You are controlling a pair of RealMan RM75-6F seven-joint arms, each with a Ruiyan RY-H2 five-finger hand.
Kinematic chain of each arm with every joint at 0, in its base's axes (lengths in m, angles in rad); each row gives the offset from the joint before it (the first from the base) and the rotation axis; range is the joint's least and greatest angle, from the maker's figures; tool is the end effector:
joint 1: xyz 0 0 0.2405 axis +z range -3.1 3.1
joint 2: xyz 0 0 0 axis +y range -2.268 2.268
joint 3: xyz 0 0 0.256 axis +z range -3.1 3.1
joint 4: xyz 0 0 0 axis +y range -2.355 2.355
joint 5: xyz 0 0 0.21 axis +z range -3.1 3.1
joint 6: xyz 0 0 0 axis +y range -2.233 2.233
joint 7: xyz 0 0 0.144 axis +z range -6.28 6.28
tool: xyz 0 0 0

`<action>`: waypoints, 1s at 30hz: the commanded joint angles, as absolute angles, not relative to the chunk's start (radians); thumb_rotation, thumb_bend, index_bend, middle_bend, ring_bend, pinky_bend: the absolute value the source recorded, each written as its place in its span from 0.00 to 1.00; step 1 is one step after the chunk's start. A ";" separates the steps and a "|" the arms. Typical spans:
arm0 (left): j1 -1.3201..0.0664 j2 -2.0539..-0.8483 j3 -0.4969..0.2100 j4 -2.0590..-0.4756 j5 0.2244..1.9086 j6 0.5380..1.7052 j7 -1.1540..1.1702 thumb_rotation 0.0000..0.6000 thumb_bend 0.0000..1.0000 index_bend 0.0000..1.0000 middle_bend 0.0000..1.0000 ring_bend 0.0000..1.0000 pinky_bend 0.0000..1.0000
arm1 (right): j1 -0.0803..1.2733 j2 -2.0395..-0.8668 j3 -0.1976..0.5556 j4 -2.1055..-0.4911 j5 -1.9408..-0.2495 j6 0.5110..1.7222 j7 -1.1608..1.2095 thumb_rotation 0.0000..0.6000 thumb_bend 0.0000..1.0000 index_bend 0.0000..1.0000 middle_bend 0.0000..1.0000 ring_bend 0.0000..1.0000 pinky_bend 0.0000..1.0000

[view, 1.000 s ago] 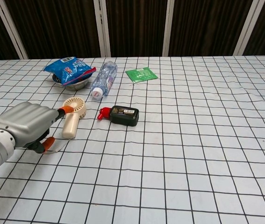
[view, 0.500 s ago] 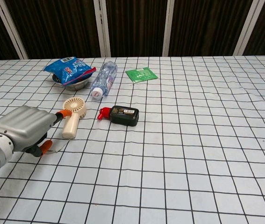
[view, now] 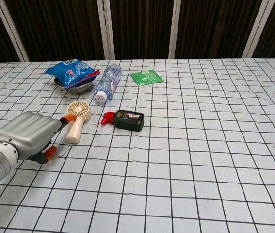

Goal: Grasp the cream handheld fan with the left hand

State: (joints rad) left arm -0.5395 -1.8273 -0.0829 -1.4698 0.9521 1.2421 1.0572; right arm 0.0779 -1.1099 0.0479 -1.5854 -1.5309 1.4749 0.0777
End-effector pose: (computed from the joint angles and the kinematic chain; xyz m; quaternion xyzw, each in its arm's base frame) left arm -0.1802 0.2607 -0.0804 -0.7648 -0.2927 -0.1876 0.5423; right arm -0.3149 -0.1788 0.1613 0.5948 -0.3993 0.4015 0.5706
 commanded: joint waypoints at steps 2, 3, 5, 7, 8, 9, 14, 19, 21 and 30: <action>-0.544 -1.829 -0.077 -1.467 0.935 1.241 1.077 1.00 0.68 0.23 0.90 0.61 0.58 | 0.078 -1.110 0.048 -1.586 -1.531 1.475 0.078 1.00 0.28 0.08 0.00 0.00 0.00; -0.545 -1.828 -0.076 -1.469 0.929 1.241 1.082 1.00 0.68 0.25 0.90 0.61 0.58 | 0.078 -1.110 0.048 -1.585 -1.531 1.475 0.079 1.00 0.28 0.08 0.00 0.00 0.00; -0.548 -1.826 -0.075 -1.472 0.921 1.240 1.089 1.00 0.68 0.27 0.90 0.61 0.58 | 0.078 -1.110 0.048 -1.585 -1.531 1.475 0.079 1.00 0.28 0.08 0.00 0.00 0.00; -0.549 -1.822 -0.076 -1.479 0.909 1.239 1.095 1.00 0.68 0.28 0.90 0.61 0.58 | 0.078 -1.110 0.048 -1.585 -1.531 1.475 0.079 1.00 0.28 0.08 0.00 0.00 0.00; -0.551 -1.821 -0.076 -1.482 0.906 1.239 1.098 1.00 0.69 0.28 0.89 0.61 0.58 | 0.078 -1.110 0.048 -1.585 -1.531 1.475 0.079 1.00 0.28 0.08 0.00 0.00 0.00; -0.552 -1.819 -0.075 -1.484 0.905 1.240 1.099 1.00 0.68 0.29 0.89 0.61 0.58 | 0.078 -1.110 0.048 -1.585 -1.531 1.475 0.079 1.00 0.28 0.08 0.00 0.00 0.00; -0.554 -1.811 -0.078 -1.501 0.920 1.255 1.082 1.00 0.69 0.23 0.89 0.61 0.58 | 0.078 -1.110 0.048 -1.585 -1.531 1.475 0.079 1.00 0.28 0.08 0.00 0.00 0.00; -0.555 -1.800 -0.107 -1.530 1.006 1.298 0.986 1.00 0.68 0.16 0.89 0.61 0.58 | 0.078 -1.110 0.048 -1.585 -1.531 1.476 0.078 1.00 0.28 0.08 0.00 0.00 0.00; -0.557 -1.793 -0.124 -1.549 1.054 1.323 0.942 1.00 0.68 0.17 0.89 0.60 0.58 | 0.078 -1.110 0.048 -1.585 -1.531 1.476 0.077 1.00 0.28 0.08 0.00 0.00 0.00; -0.521 -1.694 -0.106 -1.683 1.245 1.435 0.838 1.00 0.65 0.16 0.83 0.53 0.57 | 0.078 -1.111 0.048 -1.584 -1.531 1.476 0.078 1.00 0.28 0.08 0.00 0.00 0.00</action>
State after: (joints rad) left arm -0.5425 -1.7342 -0.1214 -1.6379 1.2089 1.4000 0.8640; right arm 0.0777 -1.1108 0.0479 -1.5840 -1.5307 1.4757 0.0775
